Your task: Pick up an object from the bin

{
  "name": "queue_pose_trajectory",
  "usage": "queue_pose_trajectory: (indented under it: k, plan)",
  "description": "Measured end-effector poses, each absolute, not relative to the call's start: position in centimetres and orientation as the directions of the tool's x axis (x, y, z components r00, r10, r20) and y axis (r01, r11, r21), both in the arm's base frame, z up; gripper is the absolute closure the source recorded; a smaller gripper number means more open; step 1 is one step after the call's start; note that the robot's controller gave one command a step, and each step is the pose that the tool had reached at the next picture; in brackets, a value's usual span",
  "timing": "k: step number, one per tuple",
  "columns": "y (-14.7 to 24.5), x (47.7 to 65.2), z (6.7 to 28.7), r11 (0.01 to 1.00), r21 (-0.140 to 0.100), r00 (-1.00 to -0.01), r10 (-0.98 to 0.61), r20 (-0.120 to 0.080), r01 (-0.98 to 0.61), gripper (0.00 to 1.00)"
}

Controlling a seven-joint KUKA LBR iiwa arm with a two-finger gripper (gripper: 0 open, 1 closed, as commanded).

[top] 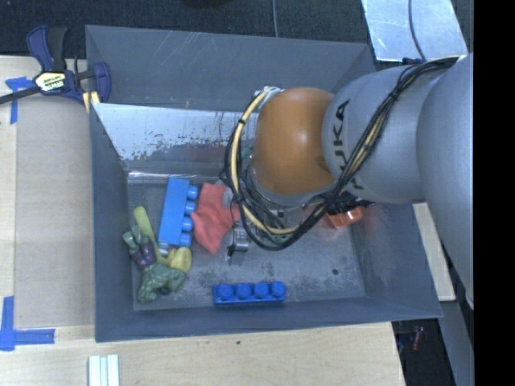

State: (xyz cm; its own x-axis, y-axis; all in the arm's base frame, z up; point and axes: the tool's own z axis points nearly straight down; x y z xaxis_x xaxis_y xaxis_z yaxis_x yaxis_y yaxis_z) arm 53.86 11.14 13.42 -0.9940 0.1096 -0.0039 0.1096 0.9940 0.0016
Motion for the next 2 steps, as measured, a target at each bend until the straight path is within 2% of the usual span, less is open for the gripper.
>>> queue_pose_trajectory:
  k: [1, 2]
  plan:
    - [12.8, 57.1, 9.8, 1.0, 0.002, -1.0, -0.022, -0.01, -0.022, 0.0]
    - [13.1, 58.0, 7.4, 0.999, 0.002, -0.999, -0.037, -0.01, -0.037, 1.0]
